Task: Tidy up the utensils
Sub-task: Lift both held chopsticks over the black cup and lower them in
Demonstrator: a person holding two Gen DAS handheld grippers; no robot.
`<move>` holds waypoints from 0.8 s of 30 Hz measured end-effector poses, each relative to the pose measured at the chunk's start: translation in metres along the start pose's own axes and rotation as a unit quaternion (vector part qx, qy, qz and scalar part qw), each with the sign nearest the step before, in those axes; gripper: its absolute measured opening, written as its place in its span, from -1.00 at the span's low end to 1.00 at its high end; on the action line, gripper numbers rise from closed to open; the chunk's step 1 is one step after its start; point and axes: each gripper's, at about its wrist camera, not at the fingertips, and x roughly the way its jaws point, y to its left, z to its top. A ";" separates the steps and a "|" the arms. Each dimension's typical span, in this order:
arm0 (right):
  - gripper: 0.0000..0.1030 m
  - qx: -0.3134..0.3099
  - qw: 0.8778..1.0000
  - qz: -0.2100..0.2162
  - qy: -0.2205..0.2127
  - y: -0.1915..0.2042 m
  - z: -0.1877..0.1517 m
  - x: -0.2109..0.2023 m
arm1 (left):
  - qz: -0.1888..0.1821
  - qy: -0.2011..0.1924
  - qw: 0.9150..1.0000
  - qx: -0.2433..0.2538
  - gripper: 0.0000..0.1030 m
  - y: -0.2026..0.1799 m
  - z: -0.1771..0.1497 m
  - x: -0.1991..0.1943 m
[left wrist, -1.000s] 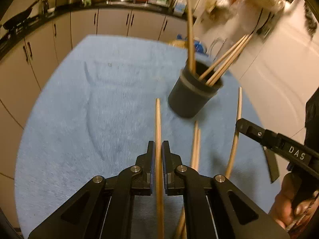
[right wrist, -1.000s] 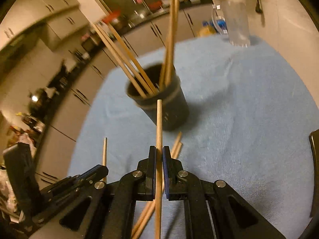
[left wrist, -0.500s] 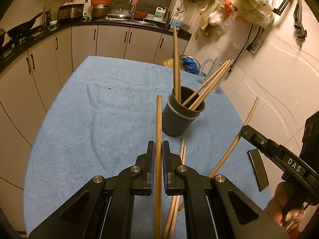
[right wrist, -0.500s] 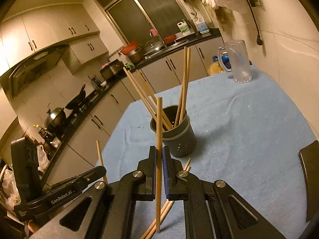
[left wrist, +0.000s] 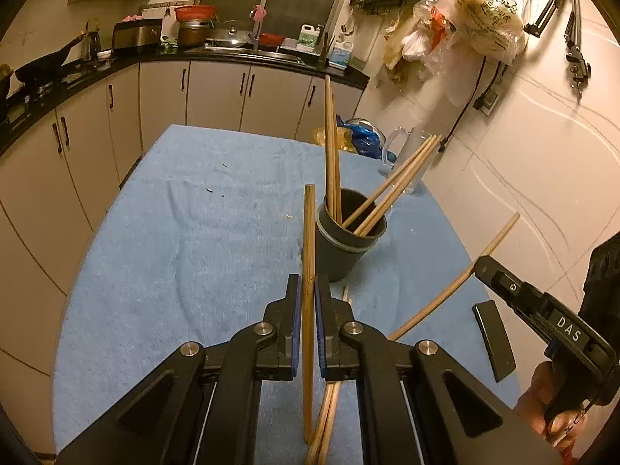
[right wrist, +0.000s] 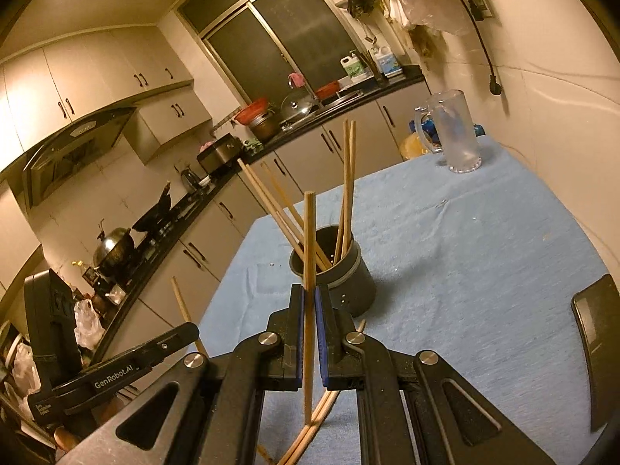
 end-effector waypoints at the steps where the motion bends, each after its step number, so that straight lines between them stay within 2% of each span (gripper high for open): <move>1: -0.89 0.001 1.000 0.000 -0.001 0.000 0.001 -0.001 | 0.000 -0.001 1.000 0.000 -0.88 0.000 0.001 -0.001; 24: -0.89 0.001 1.000 -0.001 -0.026 -0.001 0.017 -0.018 | -0.002 -0.021 1.000 0.002 -0.88 -0.004 0.022 -0.009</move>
